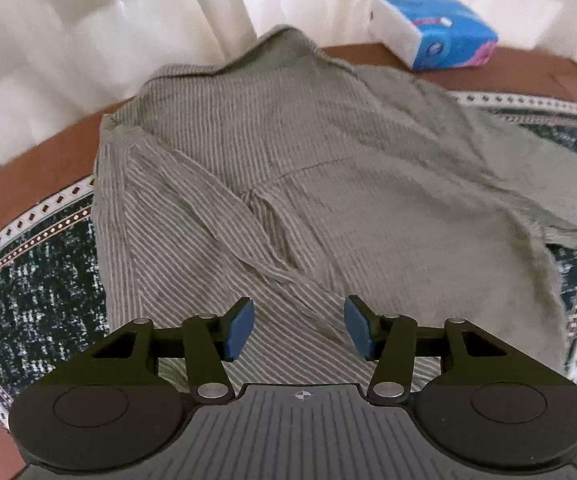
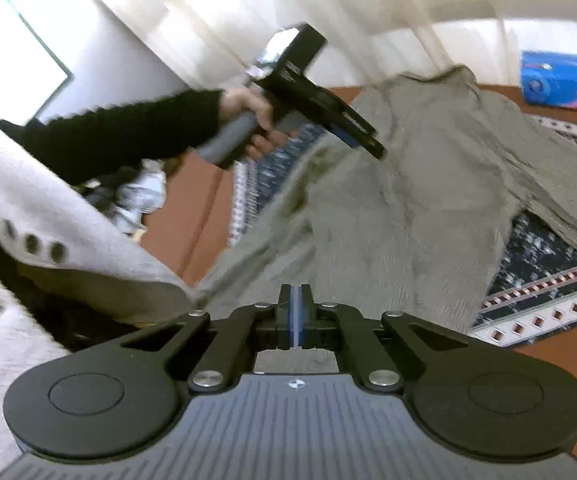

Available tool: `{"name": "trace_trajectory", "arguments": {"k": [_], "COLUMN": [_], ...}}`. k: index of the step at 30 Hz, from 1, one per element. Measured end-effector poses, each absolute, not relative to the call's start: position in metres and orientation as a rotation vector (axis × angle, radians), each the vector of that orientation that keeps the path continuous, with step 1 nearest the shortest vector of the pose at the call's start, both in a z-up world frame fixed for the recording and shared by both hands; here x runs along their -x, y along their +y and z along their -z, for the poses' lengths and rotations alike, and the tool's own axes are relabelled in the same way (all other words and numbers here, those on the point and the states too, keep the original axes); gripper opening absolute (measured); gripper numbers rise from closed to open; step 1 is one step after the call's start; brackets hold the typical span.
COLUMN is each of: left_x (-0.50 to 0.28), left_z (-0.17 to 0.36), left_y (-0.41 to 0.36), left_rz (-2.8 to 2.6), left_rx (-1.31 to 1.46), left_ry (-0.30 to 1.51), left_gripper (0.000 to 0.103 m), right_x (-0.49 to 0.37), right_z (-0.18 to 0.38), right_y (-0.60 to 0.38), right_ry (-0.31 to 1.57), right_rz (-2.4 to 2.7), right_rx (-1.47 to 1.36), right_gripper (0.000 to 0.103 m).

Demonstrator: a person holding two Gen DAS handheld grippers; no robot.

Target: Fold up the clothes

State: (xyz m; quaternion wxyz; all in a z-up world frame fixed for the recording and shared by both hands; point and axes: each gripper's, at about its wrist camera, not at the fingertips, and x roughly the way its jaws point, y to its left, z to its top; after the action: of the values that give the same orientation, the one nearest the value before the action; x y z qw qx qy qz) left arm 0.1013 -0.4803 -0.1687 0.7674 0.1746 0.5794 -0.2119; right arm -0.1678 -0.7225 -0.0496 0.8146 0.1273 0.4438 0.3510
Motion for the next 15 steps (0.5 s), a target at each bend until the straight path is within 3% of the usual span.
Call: {"name": "trace_trajectory", "arguments": {"k": [1,3,5,15], "left_x": [-0.102,-0.102,-0.103,-0.102], "left_z": [0.170,0.173,0.175,0.166], "left_y": [-0.481,-0.482,-0.482,-0.470], "left_rz": [0.455,0.448,0.441,0.434], "left_rx": [-0.383,-0.386,-0.390,-0.406], "left_ry": [1.261,1.265,1.269,1.242], "left_gripper": [0.065,0.065,0.065,0.066], "right_x": [0.167,0.161,0.157,0.145], "right_z": [0.056,0.072,0.088,0.145], "right_y": [-0.720,-0.717,-0.714,-0.714], "right_ry": [0.946,0.973,1.000,1.113], "right_rz": [-0.712,-0.678,-0.655,-0.610], "right_rx": [-0.246,-0.234,-0.224,-0.252], "right_gripper": [0.012,0.041,0.050,0.050]}}
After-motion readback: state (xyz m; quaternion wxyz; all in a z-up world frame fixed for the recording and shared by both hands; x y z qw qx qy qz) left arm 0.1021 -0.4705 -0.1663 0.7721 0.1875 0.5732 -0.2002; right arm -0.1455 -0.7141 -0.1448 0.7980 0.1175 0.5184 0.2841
